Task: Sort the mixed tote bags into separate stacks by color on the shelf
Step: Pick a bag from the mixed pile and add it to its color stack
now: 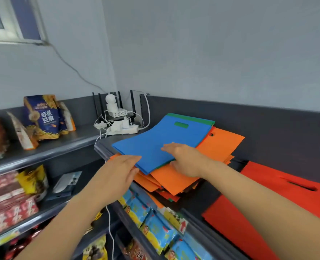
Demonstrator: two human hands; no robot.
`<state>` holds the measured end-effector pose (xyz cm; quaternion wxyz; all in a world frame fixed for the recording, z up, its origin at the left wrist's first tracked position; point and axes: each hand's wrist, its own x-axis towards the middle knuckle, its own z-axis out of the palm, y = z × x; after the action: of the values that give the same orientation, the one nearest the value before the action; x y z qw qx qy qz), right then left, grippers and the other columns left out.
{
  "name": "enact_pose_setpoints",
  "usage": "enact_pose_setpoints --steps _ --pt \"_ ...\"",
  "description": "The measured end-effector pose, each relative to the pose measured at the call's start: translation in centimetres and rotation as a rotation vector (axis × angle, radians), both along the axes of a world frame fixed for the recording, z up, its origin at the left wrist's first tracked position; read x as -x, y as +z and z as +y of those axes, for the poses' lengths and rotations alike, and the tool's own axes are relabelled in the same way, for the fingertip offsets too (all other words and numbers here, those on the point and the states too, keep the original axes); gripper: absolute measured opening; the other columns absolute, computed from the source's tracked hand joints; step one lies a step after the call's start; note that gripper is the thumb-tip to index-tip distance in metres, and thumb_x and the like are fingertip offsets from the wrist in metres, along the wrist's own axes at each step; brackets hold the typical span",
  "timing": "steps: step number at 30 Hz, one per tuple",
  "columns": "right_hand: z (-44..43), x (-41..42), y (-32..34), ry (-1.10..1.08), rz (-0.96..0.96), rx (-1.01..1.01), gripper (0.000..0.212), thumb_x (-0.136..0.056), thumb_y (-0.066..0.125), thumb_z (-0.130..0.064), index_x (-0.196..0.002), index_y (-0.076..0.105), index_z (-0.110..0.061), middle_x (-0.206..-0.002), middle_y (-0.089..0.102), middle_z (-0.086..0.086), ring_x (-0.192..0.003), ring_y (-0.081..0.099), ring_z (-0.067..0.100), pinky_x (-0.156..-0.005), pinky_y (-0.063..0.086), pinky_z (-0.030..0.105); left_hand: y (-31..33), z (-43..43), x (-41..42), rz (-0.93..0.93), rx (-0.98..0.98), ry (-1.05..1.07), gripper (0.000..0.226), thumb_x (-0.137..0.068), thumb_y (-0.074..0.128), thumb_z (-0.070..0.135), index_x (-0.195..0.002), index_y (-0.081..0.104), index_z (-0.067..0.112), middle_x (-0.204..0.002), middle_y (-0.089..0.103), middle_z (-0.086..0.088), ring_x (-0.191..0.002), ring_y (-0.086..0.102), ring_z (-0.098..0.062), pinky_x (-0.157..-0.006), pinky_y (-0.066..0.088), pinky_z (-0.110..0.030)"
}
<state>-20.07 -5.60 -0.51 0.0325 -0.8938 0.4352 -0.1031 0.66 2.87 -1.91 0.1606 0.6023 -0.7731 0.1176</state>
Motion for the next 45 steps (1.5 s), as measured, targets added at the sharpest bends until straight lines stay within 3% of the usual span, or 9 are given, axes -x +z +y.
enact_pose_setpoints --steps 10,14,18,24,29,33,38,41,45 --pt "-2.9 -1.7 -1.4 -0.22 -0.232 -0.036 0.02 -0.088 0.062 -0.031 -0.102 0.071 -0.02 -0.097 0.07 -0.006 -0.093 0.06 0.013 -0.077 0.043 0.027 0.7 -10.1 -4.0 0.092 -0.391 -0.284 0.118 -0.048 0.0 0.098 -0.142 0.035 0.036 -0.149 0.032 0.013 -0.137 0.028 -0.006 -0.11 0.025 -0.025" --pt "-3.8 -1.6 -1.8 -0.385 -0.529 -0.178 0.035 -0.08 0.071 -0.033 -0.057 0.051 -0.016 -0.053 0.033 -0.006 -0.052 0.029 0.008 -0.055 0.024 0.03 0.9 -12.8 -5.4 0.096 -0.333 -0.366 0.06 -0.064 0.018 0.09 -0.073 0.046 0.037 -0.072 0.052 0.012 -0.066 0.049 -0.001 -0.059 0.033 -0.019" --pt "-3.9 -1.7 -2.2 -0.432 -0.681 -0.274 0.046 -0.08 0.072 -0.029 -0.045 0.046 -0.019 -0.05 0.031 -0.01 -0.05 0.026 0.005 -0.054 0.023 0.029 0.6 -15.0 -6.2 0.132 -0.325 -0.416 0.058 -0.077 0.022 0.072 -0.061 0.034 0.017 -0.059 0.037 0.003 -0.056 0.039 -0.012 -0.056 0.028 -0.028" --pt "-3.5 -2.1 -2.5 -0.478 -0.776 -0.304 0.02 -0.077 0.076 -0.02 -0.085 0.072 -0.002 -0.097 0.07 0.02 -0.08 0.057 0.016 -0.084 0.049 0.05 0.2 -16.3 -6.9 0.132 -0.324 -0.506 0.048 -0.092 0.037 0.056 -0.061 0.034 0.019 -0.057 0.037 0.002 -0.054 0.038 -0.01 -0.054 0.026 -0.026" --pt "-2.6 -1.9 -2.6 -0.427 -0.848 -0.367 0.009 -0.082 0.069 -0.018 -0.086 0.072 -0.01 -0.092 0.073 0.0 -0.083 0.062 0.007 -0.081 0.05 0.035 -0.3 -17.1 -6.4 0.241 -0.237 -0.49 0.043 -0.097 0.044 0.036 -0.062 0.031 0.015 -0.056 0.036 0.001 -0.056 0.039 -0.016 -0.054 0.024 -0.031" --pt "-1.6 -1.3 -2.6 -0.385 -0.806 -0.394 0.054 -0.074 0.07 -0.05 -0.106 0.068 -0.006 -0.109 0.07 0.007 -0.101 0.065 0.02 -0.089 0.05 0.033 0.0 -17.5 -6.0 0.272 -0.281 -0.463 0.044 -0.098 0.044 0.035 -0.063 0.027 0.014 -0.058 0.031 0.0 -0.055 0.031 -0.017 -0.054 0.021 -0.033" --pt "-1.5 -2.0 -2.8 -0.401 -0.861 -0.389 0.03 -0.08 0.071 -0.007 -0.108 0.065 -0.01 -0.109 0.07 -0.001 -0.1 0.065 0.011 -0.091 0.052 0.026 -0.1 -17.4 -6.1 0.313 -0.312 -0.443 0.043 -0.098 0.043 0.035 -0.063 0.027 0.015 -0.06 0.03 0.001 -0.056 0.03 -0.016 -0.054 0.021 -0.032" --pt "-1.2 -2.6 -2.3 -0.432 -0.907 -0.241 0.056 -0.073 0.076 -0.002 -0.118 0.052 -0.025 -0.112 0.059 -0.018 -0.1 0.057 -0.009 -0.089 0.045 0.008 -0.2 -17.5 -6.3 0.392 -0.32 -0.42 0.044 -0.098 0.044 0.034 -0.063 0.026 0.015 -0.06 0.028 0.001 -0.055 0.029 -0.015 -0.054 0.021 -0.032" --pt "-1.0 -2.9 -1.5 -0.566 -1.009 0.045 0.058 -0.072 0.078 -0.013 -0.123 0.052 -0.021 -0.113 0.06 -0.005 -0.103 0.057 0.007 -0.088 0.046 0.022 -0.8 -17.6 -6.6 0.546 -0.296 -0.391 0.043 -0.098 0.043 0.033 -0.064 0.025 0.014 -0.059 0.024 0.002 -0.054 0.026 -0.014 -0.053 0.02 -0.031"
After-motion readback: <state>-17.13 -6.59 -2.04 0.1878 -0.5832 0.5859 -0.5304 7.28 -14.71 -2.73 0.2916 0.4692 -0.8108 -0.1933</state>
